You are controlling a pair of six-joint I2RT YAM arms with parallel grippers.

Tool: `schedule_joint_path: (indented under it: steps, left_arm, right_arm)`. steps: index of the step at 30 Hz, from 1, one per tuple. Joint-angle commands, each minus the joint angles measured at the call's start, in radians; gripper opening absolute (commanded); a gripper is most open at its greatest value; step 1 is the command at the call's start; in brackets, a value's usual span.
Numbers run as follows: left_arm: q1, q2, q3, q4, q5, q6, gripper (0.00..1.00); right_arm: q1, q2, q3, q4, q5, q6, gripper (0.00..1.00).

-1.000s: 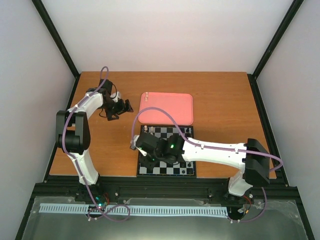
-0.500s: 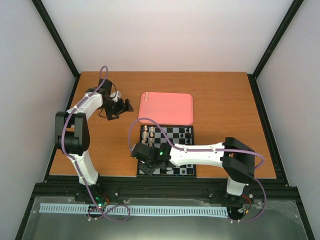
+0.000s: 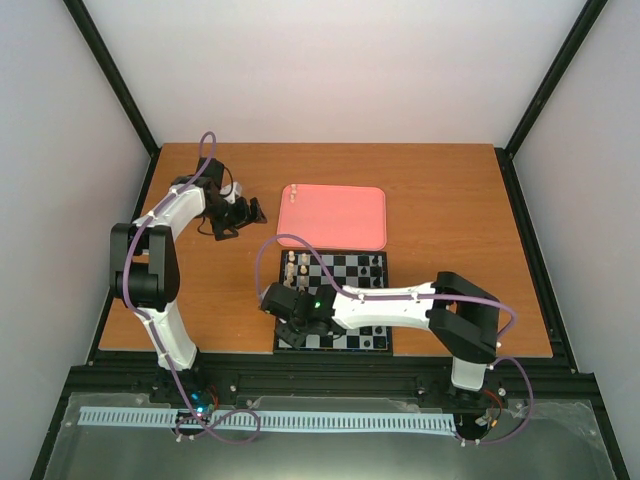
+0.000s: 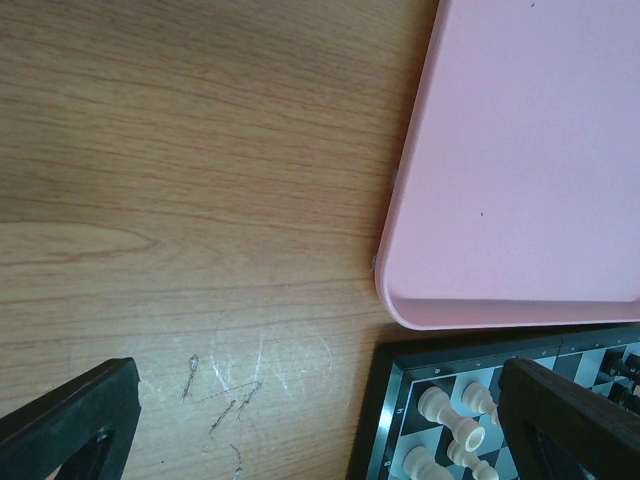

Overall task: Set up the chess pieces on the board
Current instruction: Place the chess piece on the chessboard.

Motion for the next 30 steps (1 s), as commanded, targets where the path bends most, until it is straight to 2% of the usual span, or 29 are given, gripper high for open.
schedule_joint_path:
  steps: [1,15,25,30]
  left_arm:
    - [0.0,-0.03,0.014,0.017,0.01,-0.005,1.0]
    - [0.002,-0.034,0.011,0.013,0.005,-0.001,1.0]
    - [0.0,-0.034,0.014,0.01,0.002,0.0,1.0]
    - [0.0,-0.031,0.016,0.01,0.003,0.0,1.0]
  right_arm:
    - [-0.021,0.015,0.005,0.024,-0.014,0.014,0.06]
    - [-0.029,0.03,0.015,0.021,-0.059,-0.018,0.07]
    - [-0.03,0.048,0.034,0.006,-0.035,-0.024,0.1]
    - [-0.03,0.033,0.026,0.007,-0.041,-0.035,0.26]
